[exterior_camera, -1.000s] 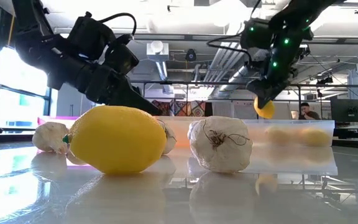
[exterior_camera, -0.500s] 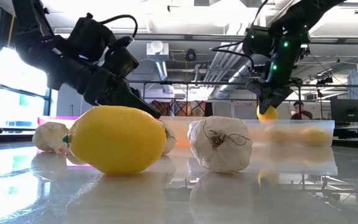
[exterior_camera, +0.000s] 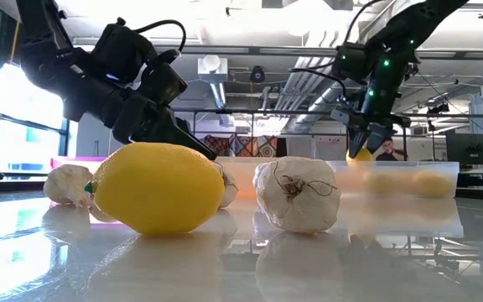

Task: Sort produce into baskets
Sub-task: Put the yellow lemon into the transparent bin

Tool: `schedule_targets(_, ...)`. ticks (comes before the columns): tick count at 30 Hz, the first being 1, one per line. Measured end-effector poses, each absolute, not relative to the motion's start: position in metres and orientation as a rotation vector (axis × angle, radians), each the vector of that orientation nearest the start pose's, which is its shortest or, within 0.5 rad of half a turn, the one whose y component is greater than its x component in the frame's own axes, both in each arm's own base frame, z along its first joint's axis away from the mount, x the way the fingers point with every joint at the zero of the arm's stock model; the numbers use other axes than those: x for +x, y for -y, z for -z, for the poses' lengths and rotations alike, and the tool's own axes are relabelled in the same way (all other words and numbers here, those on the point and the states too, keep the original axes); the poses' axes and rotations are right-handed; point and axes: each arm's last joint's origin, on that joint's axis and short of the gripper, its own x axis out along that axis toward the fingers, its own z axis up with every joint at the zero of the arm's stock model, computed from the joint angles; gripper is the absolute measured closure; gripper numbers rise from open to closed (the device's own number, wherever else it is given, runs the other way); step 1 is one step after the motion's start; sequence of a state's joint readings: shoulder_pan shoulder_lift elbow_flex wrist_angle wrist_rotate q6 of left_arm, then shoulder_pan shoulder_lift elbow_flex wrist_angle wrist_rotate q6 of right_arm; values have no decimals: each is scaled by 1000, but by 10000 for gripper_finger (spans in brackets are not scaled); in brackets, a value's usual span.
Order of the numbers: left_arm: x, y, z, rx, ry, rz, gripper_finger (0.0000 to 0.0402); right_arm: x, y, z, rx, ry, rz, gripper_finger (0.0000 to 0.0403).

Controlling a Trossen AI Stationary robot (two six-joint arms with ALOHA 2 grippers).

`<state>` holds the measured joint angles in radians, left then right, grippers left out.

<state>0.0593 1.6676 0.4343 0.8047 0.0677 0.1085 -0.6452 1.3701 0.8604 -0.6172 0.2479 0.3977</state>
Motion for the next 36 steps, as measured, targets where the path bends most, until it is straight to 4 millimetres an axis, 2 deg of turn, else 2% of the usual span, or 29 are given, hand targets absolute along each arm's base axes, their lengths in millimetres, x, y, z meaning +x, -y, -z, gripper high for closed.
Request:
schedule_targets(11,271,-14,-115,80,-427,29,165,198,164,-211,506,-933,992,212)
schedule_targets(19,271,-14,-115,80,-427,29,165,196,164,-211,116,-1140,850,212)
schedule_targets(24,271,-14,-115,80,-427,29,165,195,163,-211,-53,-1230,729,212)
schedule_targets(30,271,-14,-114,78,-433,40,165,195,163,-211,-171,-1286,637,212)
schedule_targets(36,270,-13,-113,96,-448,64,165,195,163,-210,-181,-1294,614,211)
